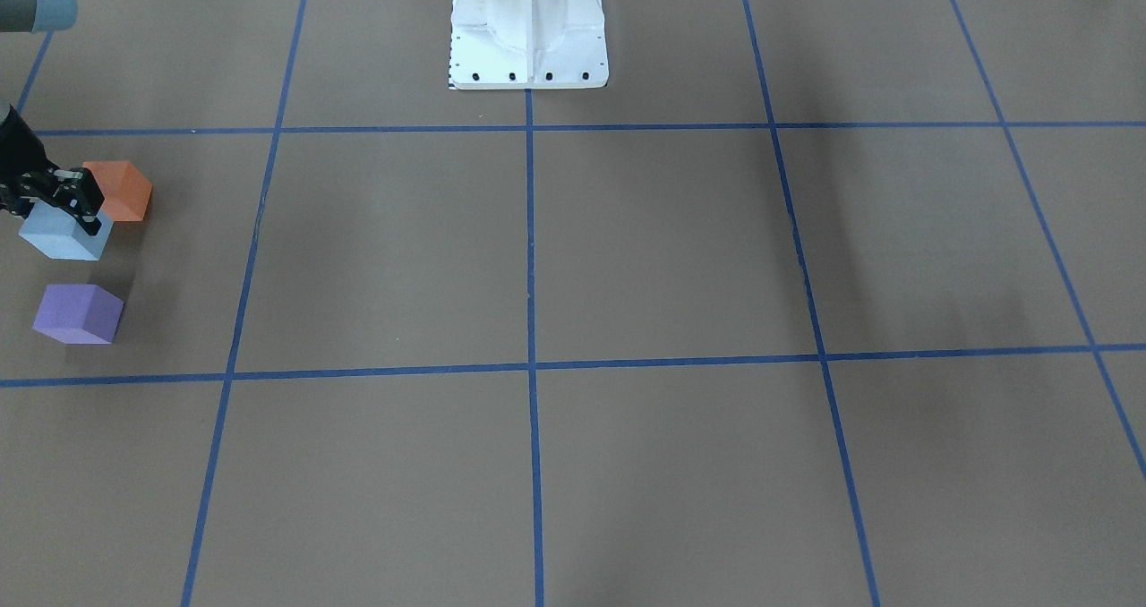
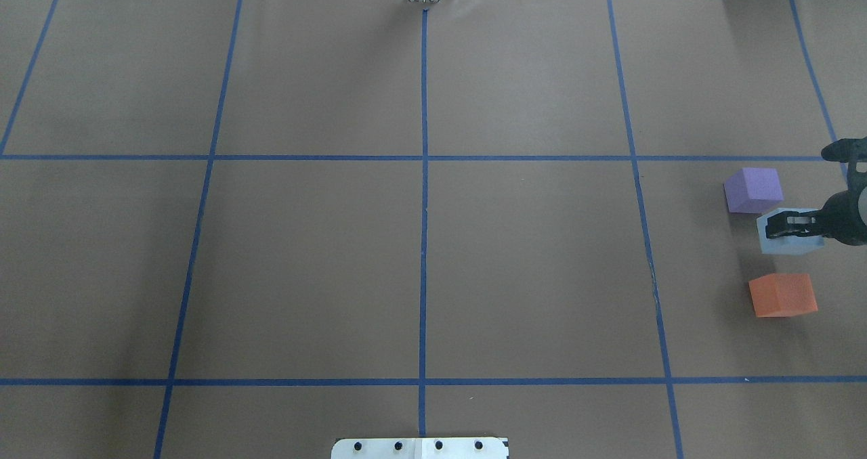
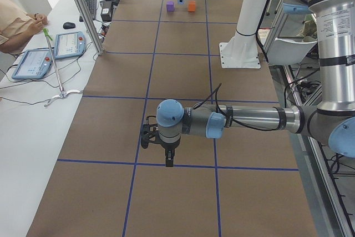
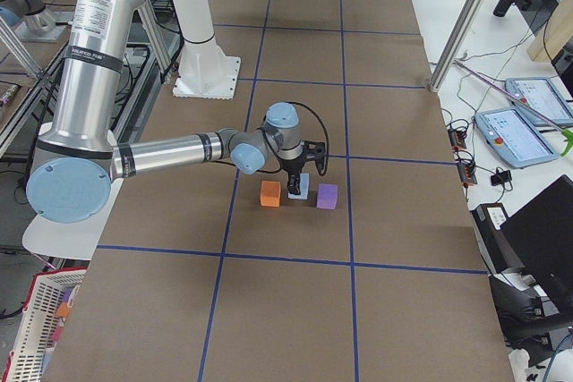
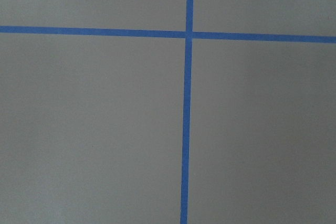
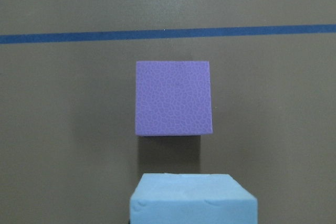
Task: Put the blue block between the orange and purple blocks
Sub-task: 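Lower the light blue cube into the gap between purple and orange cubes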
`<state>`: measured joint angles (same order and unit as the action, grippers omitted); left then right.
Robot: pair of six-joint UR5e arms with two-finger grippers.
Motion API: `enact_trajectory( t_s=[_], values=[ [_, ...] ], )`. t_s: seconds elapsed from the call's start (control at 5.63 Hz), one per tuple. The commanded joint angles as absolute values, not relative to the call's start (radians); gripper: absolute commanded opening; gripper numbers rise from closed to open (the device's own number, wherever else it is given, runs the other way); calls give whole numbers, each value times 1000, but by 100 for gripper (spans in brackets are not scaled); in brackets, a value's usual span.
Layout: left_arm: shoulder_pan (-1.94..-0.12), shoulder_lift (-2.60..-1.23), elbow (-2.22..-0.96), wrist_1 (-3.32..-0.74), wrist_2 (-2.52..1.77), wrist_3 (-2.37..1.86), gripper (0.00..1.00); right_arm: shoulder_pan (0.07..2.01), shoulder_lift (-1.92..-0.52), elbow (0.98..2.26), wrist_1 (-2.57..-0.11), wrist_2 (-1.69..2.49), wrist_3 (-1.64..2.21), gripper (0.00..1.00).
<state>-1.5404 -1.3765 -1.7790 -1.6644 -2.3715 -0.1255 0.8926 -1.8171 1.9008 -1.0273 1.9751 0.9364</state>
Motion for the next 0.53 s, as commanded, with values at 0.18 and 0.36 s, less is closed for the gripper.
enact_trajectory(
  t_s=[0.18,0.36],
  values=[
    [-1542,-1374,-1779,-1664,-2372,-126,100,845,-1801,1866,-992,1965,927,6],
    [-1540,-1374,-1778,-1664,-2372,-126,100,841,-1761,1820,-992,1970,898,12]
  ],
)
